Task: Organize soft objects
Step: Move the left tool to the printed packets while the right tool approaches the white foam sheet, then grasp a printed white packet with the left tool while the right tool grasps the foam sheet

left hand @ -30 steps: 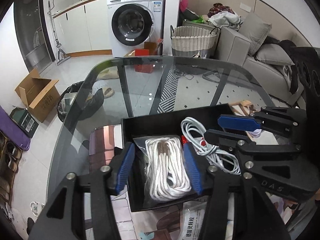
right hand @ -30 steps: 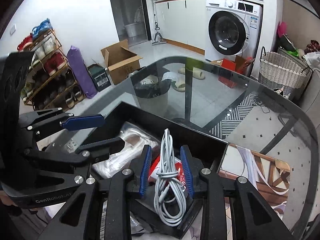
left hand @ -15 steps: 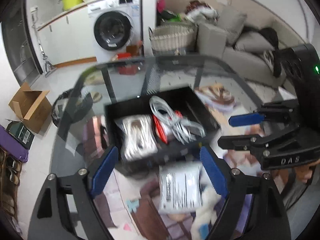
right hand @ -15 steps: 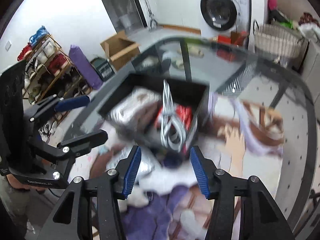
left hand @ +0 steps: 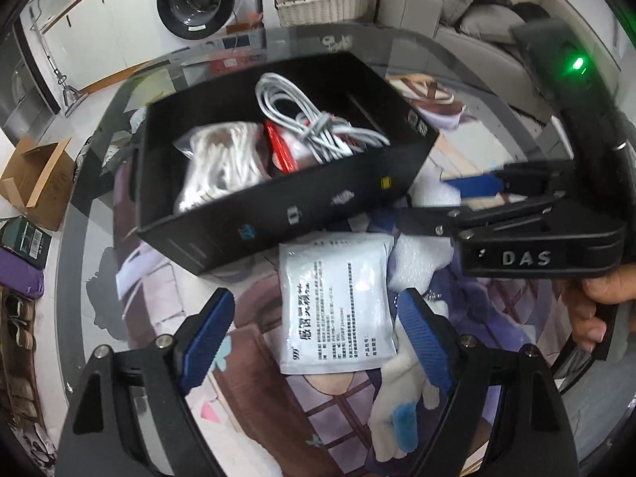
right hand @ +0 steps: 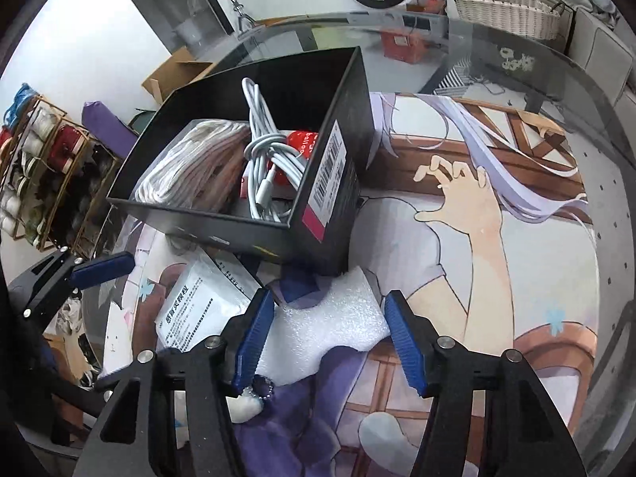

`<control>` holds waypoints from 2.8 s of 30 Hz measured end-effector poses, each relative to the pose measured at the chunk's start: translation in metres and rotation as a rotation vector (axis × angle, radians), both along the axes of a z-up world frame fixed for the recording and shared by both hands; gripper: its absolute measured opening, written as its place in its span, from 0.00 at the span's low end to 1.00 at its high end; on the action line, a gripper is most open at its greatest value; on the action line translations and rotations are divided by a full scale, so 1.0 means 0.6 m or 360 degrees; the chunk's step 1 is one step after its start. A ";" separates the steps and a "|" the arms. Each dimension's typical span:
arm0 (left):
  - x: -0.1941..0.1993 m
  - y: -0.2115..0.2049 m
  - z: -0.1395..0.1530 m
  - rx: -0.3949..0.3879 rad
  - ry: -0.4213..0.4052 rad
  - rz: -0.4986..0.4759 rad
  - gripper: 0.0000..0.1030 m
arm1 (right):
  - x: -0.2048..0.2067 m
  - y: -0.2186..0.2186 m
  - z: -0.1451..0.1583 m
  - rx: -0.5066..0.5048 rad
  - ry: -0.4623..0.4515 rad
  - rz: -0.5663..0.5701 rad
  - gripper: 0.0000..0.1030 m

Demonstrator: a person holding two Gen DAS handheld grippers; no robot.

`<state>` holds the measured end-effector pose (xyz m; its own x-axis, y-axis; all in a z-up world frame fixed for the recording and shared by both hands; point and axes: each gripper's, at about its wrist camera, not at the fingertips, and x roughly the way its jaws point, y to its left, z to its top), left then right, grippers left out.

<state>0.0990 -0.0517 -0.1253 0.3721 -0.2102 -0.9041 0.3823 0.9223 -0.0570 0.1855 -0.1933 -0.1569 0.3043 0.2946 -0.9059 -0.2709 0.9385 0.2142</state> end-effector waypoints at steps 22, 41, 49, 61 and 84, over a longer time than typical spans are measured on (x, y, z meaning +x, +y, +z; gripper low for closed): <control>0.007 -0.001 -0.014 -0.0055 0.0042 0.0018 0.54 | -0.018 -0.065 0.017 0.0143 0.0187 -0.0073 0.61; 0.014 0.030 -0.056 0.0003 0.0112 0.0078 0.70 | -0.052 -0.011 0.006 -0.0126 0.0020 0.0338 0.39; 0.003 0.040 -0.042 0.0020 0.0108 0.0059 0.57 | -0.086 0.021 0.020 -0.0374 -0.0099 0.0704 0.40; 0.030 0.069 -0.068 0.0102 0.0166 0.0196 0.97 | -0.064 0.023 -0.006 -0.0406 -0.0053 0.0641 0.41; -0.003 0.047 -0.035 -0.0053 0.0100 0.0026 0.28 | -0.111 0.046 -0.010 -0.0405 -0.0118 0.0724 0.39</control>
<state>0.0971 -0.0234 -0.1462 0.3182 -0.2346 -0.9185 0.3619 0.9256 -0.1111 0.1190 -0.1657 -0.1626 0.2629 0.1853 -0.9468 -0.6691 0.7421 -0.0406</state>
